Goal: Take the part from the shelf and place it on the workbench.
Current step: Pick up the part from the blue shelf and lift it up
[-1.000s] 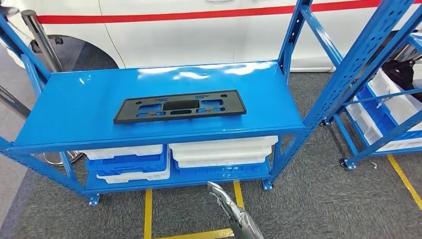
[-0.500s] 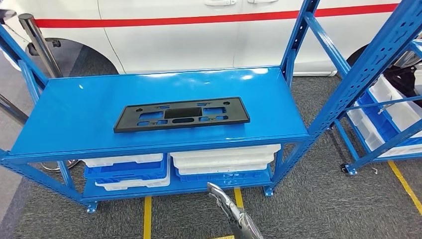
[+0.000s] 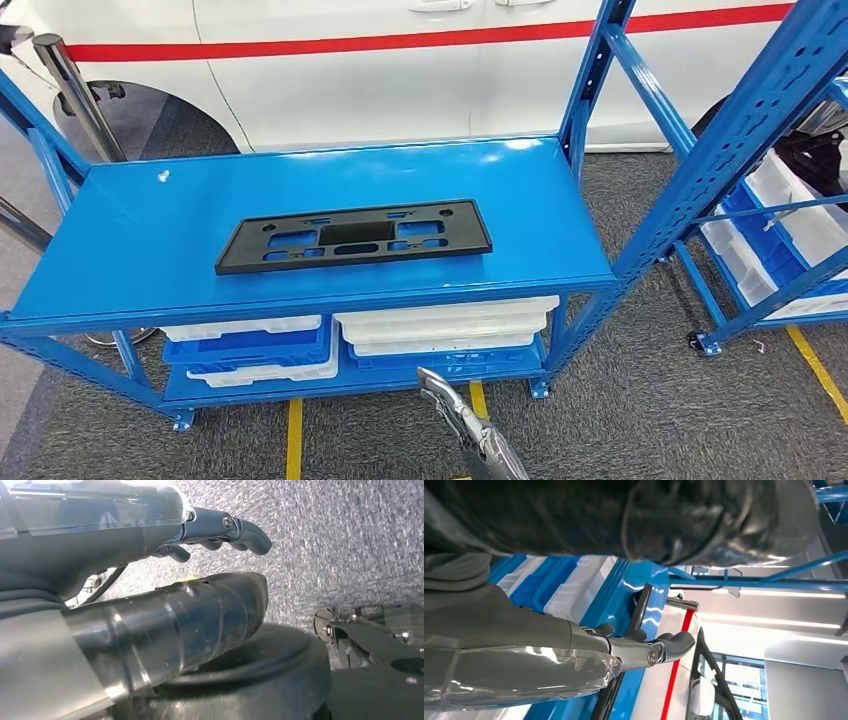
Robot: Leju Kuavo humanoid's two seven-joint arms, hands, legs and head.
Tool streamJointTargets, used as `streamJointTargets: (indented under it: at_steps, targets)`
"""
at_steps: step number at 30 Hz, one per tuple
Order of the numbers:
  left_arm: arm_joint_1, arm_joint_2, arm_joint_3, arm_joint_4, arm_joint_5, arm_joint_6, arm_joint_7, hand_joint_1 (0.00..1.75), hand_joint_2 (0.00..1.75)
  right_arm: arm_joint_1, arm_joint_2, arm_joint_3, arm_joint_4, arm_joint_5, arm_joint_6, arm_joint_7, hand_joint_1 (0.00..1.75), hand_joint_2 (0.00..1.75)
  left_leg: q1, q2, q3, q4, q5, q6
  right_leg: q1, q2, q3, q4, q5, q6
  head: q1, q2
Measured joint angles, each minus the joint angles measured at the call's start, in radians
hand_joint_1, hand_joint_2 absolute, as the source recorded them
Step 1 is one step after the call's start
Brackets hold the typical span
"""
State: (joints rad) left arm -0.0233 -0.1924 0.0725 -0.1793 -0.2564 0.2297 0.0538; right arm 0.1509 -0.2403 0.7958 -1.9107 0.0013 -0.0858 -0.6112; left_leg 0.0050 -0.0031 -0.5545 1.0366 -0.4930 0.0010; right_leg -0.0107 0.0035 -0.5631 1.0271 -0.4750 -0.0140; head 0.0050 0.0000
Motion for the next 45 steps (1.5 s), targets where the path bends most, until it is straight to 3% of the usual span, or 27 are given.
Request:
streamJointTargets:
  at_steps: [1,3,4,5,6,7,8,10,11,15,17,19,20,21,22,23,25,26,29,31,34,35,36,37,40,42,45]
  targets:
    - [0.0,0.0,0.0,0.0,0.0,0.0,0.0,0.0,0.0,0.0,0.0,0.0,0.0,-0.001,0.0,0.001,0.0,0.0,0.001,0.0,-0.015,0.036,-0.024,-0.005,-0.002,-0.001,0.001,-0.003,0.002,-0.006,0.0,0.0]
    - [0.0,0.0,0.0,0.0,0.0,0.0,0.0,0.0,0.0,0.001,0.0,0.0,0.0,-0.005,-0.001,0.006,0.0,0.87,0.003,0.0,-0.073,0.16,-0.09,-0.011,0.0,-0.003,0.002,-0.004,0.001,-0.012,0.0,0.0]
    - [0.001,0.0,0.0,0.0,0.0,0.0,0.0,0.0,0.0,0.001,0.0,0.0,0.001,-0.007,-0.002,0.01,0.0,1.31,0.004,0.0,-0.103,0.222,-0.113,-0.012,0.001,-0.004,0.002,-0.004,0.0,-0.014,0.0,0.0]
    - [0.002,0.0,0.0,0.0,0.0,0.0,0.0,0.0,0.0,0.002,0.0,0.0,0.002,-0.01,-0.003,0.015,0.0,1.75,0.004,0.0,-0.122,0.257,-0.118,-0.012,0.003,-0.004,0.002,-0.004,-0.001,-0.015,0.0,0.0]
    - [0.003,0.0,0.001,0.0,0.0,0.0,0.0,0.0,0.0,0.002,0.0,0.0,0.003,-0.014,-0.005,0.019,0.0,1.75,0.004,0.0,-0.123,0.256,-0.103,-0.011,0.004,-0.004,0.004,-0.004,-0.002,-0.015,0.0,0.0]
    - [0.004,0.001,0.001,0.0,0.0,0.0,0.0,0.0,0.0,0.002,0.0,0.0,0.004,-0.016,-0.007,0.024,0.0,1.75,0.003,0.0,-0.106,0.214,-0.07,-0.008,0.005,-0.003,0.007,-0.003,-0.003,-0.015,0.0,0.0]
    - [0.004,0.001,0.001,0.0,0.0,0.0,0.0,0.0,0.0,0.002,0.0,0.0,0.005,-0.019,-0.011,0.03,0.0,1.75,0.003,0.0,-0.075,0.146,-0.031,-0.003,0.006,-0.002,0.01,-0.003,-0.005,-0.014,0.0,0.0]
    - [0.003,0.002,0.001,0.0,0.0,0.0,0.0,0.0,0.0,0.003,0.0,0.0,0.007,-0.016,-0.031,0.05,0.0,1.75,-0.001,0.001,-0.02,0.024,0.017,0.008,0.011,-0.002,0.013,-0.001,-0.009,-0.008,0.0,0.0]
    - [0.002,0.002,0.001,0.0,0.0,0.0,0.0,0.0,0.0,0.003,0.0,-0.001,0.009,-0.011,-0.046,0.062,0.0,1.75,-0.003,0.001,-0.007,-0.006,0.023,0.013,0.012,-0.002,0.013,-0.001,-0.011,-0.003,0.0,0.0]
    - [0.003,0.002,0.002,0.0,0.001,0.001,0.0,0.0,0.0,0.005,0.0,-0.008,0.019,0.048,-0.123,0.111,0.0,1.75,0.0,0.001,0.002,-0.029,0.029,0.032,0.01,-0.002,0.011,0.011,-0.024,0.018,0.0,0.0]
    - [0.003,0.002,0.002,0.0,0.002,0.001,0.0,0.0,0.0,0.006,0.0,-0.014,0.025,0.11,-0.186,0.146,0.0,1.75,0.002,0.003,0.006,-0.036,0.032,0.041,0.007,-0.002,-0.025,0.089,-0.071,0.027,0.0,0.0]
    - [0.003,0.002,0.002,0.0,0.002,0.001,0.0,0.0,0.0,0.007,0.0,-0.018,0.036,0.174,-0.25,0.183,0.0,1.75,0.002,0.004,0.006,-0.036,0.03,0.044,0.004,-0.003,-0.09,0.216,-0.127,0.034,0.0,0.0]
    - [0.004,0.002,0.002,0.0,0.002,0.001,0.0,0.0,0.0,0.007,0.0,-0.02,0.043,0.203,-0.277,0.2,0.0,1.75,0.002,0.004,0.006,-0.035,0.029,0.045,0.001,-0.003,-0.115,0.26,-0.136,0.037,0.0,0.0]
    - [0.004,0.002,0.002,0.0,0.002,0.002,0.0,0.0,0.0,0.007,0.0,-0.022,0.05,0.226,-0.297,0.213,0.0,1.75,0.002,0.003,0.007,-0.034,0.027,0.044,-0.001,-0.003,-0.122,0.268,-0.125,0.038,0.0,0.0]
    - [0.004,0.002,0.002,0.0,0.002,0.002,0.0,0.0,0.0,0.007,0.0,-0.023,0.055,0.243,-0.312,0.223,0.0,1.75,0.002,0.002,0.009,-0.033,0.025,0.043,-0.003,-0.003,-0.11,0.235,-0.096,0.039,0.0,0.0]
    - [0.005,0.002,0.002,0.0,0.002,0.002,0.0,0.0,0.0,0.007,0.0,-0.024,0.059,0.258,-0.323,0.231,0.0,1.75,0.002,0.002,0.012,-0.031,0.022,0.041,-0.005,-0.003,-0.08,0.17,-0.055,0.038,0.0,0.0]
    - [0.005,0.001,0.002,0.0,0.002,0.002,0.0,0.0,0.0,0.006,0.0,-0.026,0.064,0.291,-0.347,0.25,0.0,1.75,0.0,0.0,0.014,-0.026,0.015,0.033,-0.003,-0.003,-0.024,0.046,-0.004,0.032,0.0,0.0]
    - [0.005,0.0,0.002,0.0,0.001,0.002,0.001,0.0,0.0,0.005,0.0,-0.027,0.067,0.318,-0.364,0.265,0.0,1.75,-0.001,0.0,0.014,-0.024,0.012,0.029,-0.001,-0.003,-0.011,0.014,0.004,0.028,0.0,0.0]
    - [0.003,0.0,0.002,0.0,0.0,0.004,0.006,0.0,0.0,0.007,0.0,-0.027,0.076,0.431,-0.425,0.322,0.0,1.75,-0.002,0.0,0.014,-0.024,0.009,0.013,0.002,-0.001,-0.009,0.002,0.003,0.014,0.0,0.0]
    - [0.004,0.0,0.002,0.0,0.0,0.004,0.007,0.0,0.0,0.008,-0.001,-0.027,0.081,0.473,-0.449,0.343,0.0,1.75,0.0,0.0,0.001,0.011,-0.017,0.004,-0.003,-0.001,-0.005,-0.006,0.005,0.001,0.0,0.0]
    - [0.005,0.0,0.002,0.0,0.0,0.004,0.009,0.0,0.0,0.008,0.0,-0.027,0.088,0.484,-0.456,0.353,0.0,1.75,0.002,0.0,-0.085,0.192,-0.108,-0.004,-0.002,-0.005,-0.002,-0.007,0.003,-0.011,0.0,0.0]
    - [0.006,0.0,0.002,0.0,0.0,0.004,0.01,0.0,0.0,0.009,-0.001,-0.027,0.091,0.484,-0.456,0.354,0.0,1.75,0.002,0.0,-0.113,0.245,-0.123,-0.005,-0.001,-0.005,-0.001,-0.006,0.002,-0.012,0.0,0.0]
    - [0.007,0.0,0.002,0.0,0.0,0.004,0.01,0.0,0.0,0.009,-0.001,-0.027,0.094,0.485,-0.456,0.355,0.0,1.75,0.002,0.0,-0.125,0.264,-0.117,-0.005,0.0,-0.005,0.0,-0.005,0.0,-0.013,0.0,0.0]
    - [0.008,0.0,0.002,0.0,0.0,0.004,0.01,0.0,0.0,0.009,-0.001,-0.027,0.096,0.485,-0.456,0.355,0.0,1.75,0.002,0.0,-0.117,0.241,-0.091,-0.003,0.0,-0.004,0.002,-0.004,-0.002,-0.013,0.0,0.0]
    - [0.009,0.0,0.002,0.0,-0.001,0.005,0.011,0.0,0.0,0.009,-0.001,-0.027,0.1,0.485,-0.456,0.355,0.0,1.75,0.0,0.0,-0.029,0.045,0.008,0.009,0.003,-0.001,0.011,-0.002,-0.009,-0.006,0.0,0.0]
    - [0.008,0.0,0.002,0.0,-0.001,0.005,0.011,0.0,0.0,0.009,0.0,-0.027,0.102,0.485,-0.456,0.355,0.0,1.75,-0.004,0.0,-0.003,-0.015,0.021,0.016,0.005,-0.001,0.011,-0.001,-0.011,0.003,0.0,0.0]
    - [0.007,0.0,0.003,0.0,-0.002,0.006,0.013,0.0,0.0,0.009,-0.001,-0.027,0.104,0.509,-0.469,0.369,0.0,1.75,-0.002,0.0,0.001,-0.026,0.026,0.027,0.005,-0.001,0.01,0.001,-0.016,0.019,0.0,0.0]
